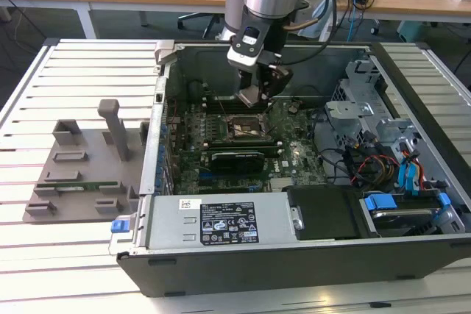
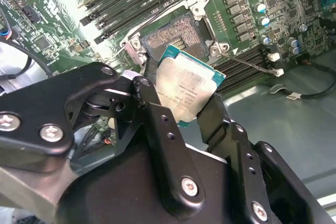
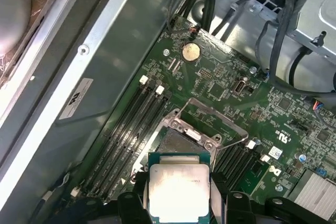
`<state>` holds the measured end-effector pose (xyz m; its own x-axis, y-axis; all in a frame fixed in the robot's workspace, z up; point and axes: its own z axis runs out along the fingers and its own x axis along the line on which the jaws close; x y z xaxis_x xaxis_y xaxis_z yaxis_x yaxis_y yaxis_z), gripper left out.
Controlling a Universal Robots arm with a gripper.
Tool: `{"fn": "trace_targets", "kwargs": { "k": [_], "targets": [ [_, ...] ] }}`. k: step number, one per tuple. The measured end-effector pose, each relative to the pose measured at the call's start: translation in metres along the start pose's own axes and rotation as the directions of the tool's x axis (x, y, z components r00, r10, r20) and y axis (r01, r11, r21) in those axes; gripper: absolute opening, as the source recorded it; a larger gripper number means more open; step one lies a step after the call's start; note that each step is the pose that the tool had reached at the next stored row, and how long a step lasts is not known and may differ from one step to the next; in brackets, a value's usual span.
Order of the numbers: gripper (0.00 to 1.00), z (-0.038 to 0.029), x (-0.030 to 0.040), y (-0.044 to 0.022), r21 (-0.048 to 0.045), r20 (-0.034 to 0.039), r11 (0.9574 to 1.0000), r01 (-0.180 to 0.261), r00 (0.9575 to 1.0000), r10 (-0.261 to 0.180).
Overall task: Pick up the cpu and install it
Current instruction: 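Place the cpu into insertion slot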
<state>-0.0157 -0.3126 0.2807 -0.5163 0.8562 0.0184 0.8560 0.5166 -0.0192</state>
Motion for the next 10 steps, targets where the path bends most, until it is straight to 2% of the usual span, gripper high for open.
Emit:
{"fn": "trace_targets", "kwargs": {
  "k": [10],
  "targets": [
    [0.55,0.0001,0.0,0.0,-0.0004,-0.0001,0.9974,-0.072,0.9974,0.072]
  ]
}}
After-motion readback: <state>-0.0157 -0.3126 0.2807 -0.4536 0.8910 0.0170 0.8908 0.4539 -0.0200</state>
